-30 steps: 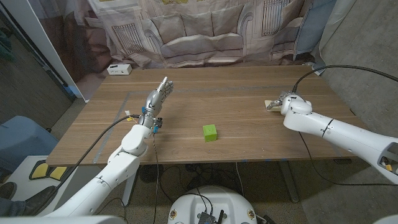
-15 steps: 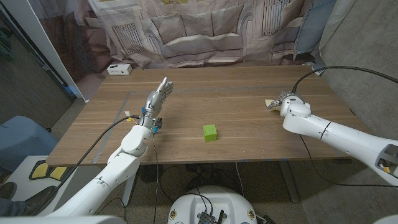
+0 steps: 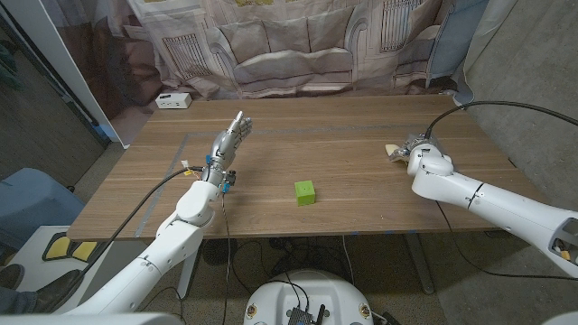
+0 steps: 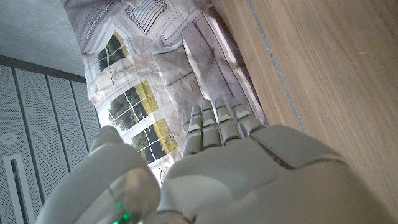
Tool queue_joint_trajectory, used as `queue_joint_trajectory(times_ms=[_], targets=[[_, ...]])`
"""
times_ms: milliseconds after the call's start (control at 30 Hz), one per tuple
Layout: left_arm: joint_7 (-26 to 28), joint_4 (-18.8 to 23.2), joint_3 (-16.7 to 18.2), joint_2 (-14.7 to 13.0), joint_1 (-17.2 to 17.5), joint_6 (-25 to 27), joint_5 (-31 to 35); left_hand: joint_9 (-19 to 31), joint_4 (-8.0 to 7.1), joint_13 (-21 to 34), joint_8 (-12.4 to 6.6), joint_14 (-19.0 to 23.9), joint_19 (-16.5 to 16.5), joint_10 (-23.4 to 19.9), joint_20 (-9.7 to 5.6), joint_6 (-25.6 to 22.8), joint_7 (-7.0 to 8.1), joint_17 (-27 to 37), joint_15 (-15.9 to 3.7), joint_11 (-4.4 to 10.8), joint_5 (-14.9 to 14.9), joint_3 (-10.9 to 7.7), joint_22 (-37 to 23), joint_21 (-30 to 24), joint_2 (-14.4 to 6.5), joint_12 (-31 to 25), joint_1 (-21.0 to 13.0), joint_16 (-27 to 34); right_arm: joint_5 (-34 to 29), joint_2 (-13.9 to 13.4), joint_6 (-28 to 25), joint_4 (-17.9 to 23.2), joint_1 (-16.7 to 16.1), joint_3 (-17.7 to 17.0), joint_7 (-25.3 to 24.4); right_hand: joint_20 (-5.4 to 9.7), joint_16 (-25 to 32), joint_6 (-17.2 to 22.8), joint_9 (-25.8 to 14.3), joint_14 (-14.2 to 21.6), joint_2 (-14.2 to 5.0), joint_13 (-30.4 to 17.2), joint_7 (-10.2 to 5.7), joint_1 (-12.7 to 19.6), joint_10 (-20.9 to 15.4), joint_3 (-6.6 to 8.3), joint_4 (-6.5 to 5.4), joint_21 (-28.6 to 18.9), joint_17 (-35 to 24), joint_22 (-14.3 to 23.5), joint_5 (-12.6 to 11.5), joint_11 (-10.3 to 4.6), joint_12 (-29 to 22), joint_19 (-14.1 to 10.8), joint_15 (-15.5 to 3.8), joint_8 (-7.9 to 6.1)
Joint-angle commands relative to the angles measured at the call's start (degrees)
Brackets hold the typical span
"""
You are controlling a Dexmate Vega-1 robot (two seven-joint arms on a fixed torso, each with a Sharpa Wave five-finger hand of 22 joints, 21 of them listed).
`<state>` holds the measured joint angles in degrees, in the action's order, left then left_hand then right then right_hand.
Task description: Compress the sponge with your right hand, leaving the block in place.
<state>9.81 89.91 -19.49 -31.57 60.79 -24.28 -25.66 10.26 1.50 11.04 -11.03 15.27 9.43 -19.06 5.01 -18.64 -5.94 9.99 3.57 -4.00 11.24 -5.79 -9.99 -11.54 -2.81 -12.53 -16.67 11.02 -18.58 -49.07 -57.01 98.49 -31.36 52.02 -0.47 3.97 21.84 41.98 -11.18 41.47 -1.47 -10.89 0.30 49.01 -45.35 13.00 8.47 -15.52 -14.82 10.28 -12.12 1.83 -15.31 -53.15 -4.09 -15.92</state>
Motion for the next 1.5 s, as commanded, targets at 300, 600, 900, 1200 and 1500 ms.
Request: queue_joint_trajectory(times_ms=[300,600,900,1200,1500], targets=[[0.2,-0.7,0.0,0.5,0.1,-0.9,0.1,0.1,0.58,0.3,-0.04,0.3,0.4,-0.4,-0.09,-0.6,0.04,0.3,0.03,0.26,-0.2,-0.12,-0.2,0.2,-0.4,0.1,-0.2,-0.1,-1.1,-1.1,1.0,4.6,-4.9,-4.8,-7.4,0.54,1.0,2.5,0.0,2.8,-0.90,-0.1,-0.36,3.4,-2.6,1.22,0.83,-1.0,-0.2,0.2,-0.1,-0.41,-0.4,-2.0,-2.56,-0.87],[0.0,-0.8,-0.1,0.5,-0.1,-0.9,0.1,0.1,0.65,0.3,-0.03,0.3,0.4,-0.5,-0.08,-0.7,0.05,0.3,0.03,0.29,-0.2,-0.12,-0.2,0.2,-0.5,0.1,-0.2,-0.2,-1.4,-1.7,1.0,7.3,-7.5,-7.3,-10.7,0.64,1.2,2.8,-0.1,3.0,-1.13,-0.1,-0.33,4.0,-3.0,1.27,0.82,-1.0,-0.4,0.3,0.0,-0.53,-0.3,-2.2,-2.75,-0.81],[0.0,-0.3,-0.1,0.4,-0.3,-0.6,0.3,0.1,0.72,0.3,-0.01,0.3,0.4,-0.5,-0.13,-0.8,0.03,0.3,0.03,0.06,-0.2,-0.13,-0.2,0.2,-0.5,0.1,-0.1,-0.2,-2.0,-2.2,1.5,10.4,-10.0,-9.5,-13.8,0.63,1.2,3.0,-0.1,3.2,-1.12,-0.1,-0.33,4.1,-3.0,1.19,0.68,-1.1,-0.4,0.3,0.2,-0.62,-0.1,-2.3,-2.87,-0.71],[0.5,0.5,0.1,0.2,0.0,-0.4,0.6,0.1,0.78,0.3,-0.03,0.4,0.4,-0.5,-0.11,-0.9,0.10,0.3,0.05,0.13,-0.2,-0.13,-0.2,0.2,-0.6,0.2,-0.1,-0.2,-2.2,-2.0,4.3,12.0,-13.2,-12.6,-18.5,0.67,1.0,3.2,-0.1,3.1,-1.09,-0.1,-0.40,4.1,-3.1,1.13,0.55,-1.0,-0.4,0.3,0.2,-0.38,0.0,-2.2,-2.76,-0.66],[0.5,0.9,0.2,0.0,0.1,-0.3,0.7,0.1,0.84,0.3,-0.02,0.4,0.4,-0.5,-0.12,-0.9,0.06,0.3,0.04,0.20,-0.2,-0.14,-0.2,0.2,-0.6,0.2,-0.1,-0.2,-2.9,-1.5,6.8,12.8,-16.1,-15.2,-22.8,0.65,1.0,3.4,-0.1,3.5,-1.14,-0.1,-0.36,4.2,-3.6,1.05,0.41,-1.1,-0.4,0.3,0.3,-0.39,0.1,-2.4,-2.58,-0.59]])
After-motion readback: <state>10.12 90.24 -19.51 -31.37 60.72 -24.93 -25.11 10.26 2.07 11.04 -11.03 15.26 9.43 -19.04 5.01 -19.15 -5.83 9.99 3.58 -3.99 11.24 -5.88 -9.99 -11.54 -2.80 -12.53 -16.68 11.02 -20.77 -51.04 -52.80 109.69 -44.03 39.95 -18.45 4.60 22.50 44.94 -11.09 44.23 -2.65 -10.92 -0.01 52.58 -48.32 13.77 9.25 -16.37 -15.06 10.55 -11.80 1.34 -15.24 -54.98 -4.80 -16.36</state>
